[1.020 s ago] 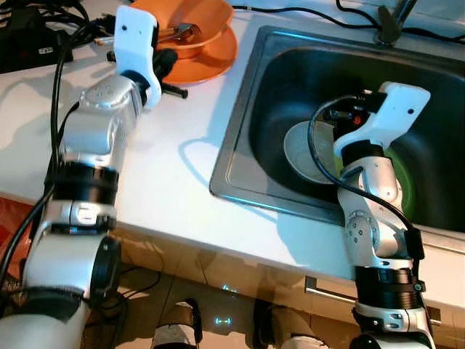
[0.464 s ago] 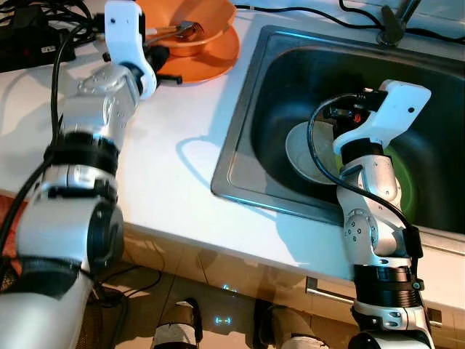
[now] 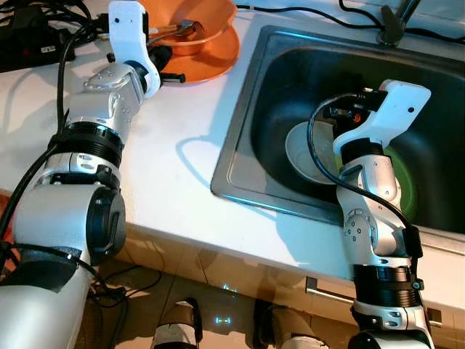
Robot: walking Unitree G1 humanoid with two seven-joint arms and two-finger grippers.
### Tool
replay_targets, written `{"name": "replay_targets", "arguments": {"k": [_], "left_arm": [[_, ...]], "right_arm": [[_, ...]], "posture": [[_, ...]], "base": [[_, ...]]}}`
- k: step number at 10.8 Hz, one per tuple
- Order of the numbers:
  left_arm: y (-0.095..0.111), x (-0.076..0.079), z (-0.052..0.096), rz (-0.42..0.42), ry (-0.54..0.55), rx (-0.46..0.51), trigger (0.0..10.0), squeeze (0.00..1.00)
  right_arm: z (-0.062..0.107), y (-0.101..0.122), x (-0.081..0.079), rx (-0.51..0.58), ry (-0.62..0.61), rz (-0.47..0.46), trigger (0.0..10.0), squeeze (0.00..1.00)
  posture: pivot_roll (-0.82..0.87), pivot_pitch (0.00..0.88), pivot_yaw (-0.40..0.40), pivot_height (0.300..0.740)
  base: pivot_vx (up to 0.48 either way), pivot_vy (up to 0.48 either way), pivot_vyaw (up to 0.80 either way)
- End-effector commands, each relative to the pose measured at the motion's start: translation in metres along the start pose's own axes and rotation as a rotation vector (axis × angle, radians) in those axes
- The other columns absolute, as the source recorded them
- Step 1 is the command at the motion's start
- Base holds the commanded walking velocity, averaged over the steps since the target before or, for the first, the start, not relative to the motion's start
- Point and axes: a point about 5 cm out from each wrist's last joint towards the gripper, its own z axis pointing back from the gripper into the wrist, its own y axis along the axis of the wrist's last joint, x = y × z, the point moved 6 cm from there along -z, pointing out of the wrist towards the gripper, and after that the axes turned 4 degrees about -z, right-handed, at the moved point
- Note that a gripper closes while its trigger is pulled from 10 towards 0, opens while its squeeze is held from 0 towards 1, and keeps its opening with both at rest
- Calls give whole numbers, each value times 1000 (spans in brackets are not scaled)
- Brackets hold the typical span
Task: Kitchen organization
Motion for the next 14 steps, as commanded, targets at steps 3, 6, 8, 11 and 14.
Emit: {"name": "replay_targets", "arguments": {"k": [3,6,8,11,14], "left_arm": [[-6,9,-3,-46,-15,-44,10000,0],[-10,9,-4,-51,-8,-59,10000,0],[-10,11,-5,-55,3,-58,10000,0],[-4,13,-7,-50,11,-45,10000,0],[-11,14,-7,-30,16,-68,10000,0]], "right_arm": [[3,-6,1,-14,-8,-1,10000,0],[4,-9,-2,-19,-4,-8,10000,0],[5,-10,-2,-23,-6,-9,10000,0],[5,-10,-1,-23,-7,-8,10000,0],[5,-11,-2,-27,-5,-9,10000,0]], "posture": [[96,221,30,740],[102,223,33,740],[99,226,33,740],[98,227,33,740],[99,232,32,740]], "base": [[0,0,0],[0,0,0],[0,0,0],[0,0,0],[0,0,0]]}}
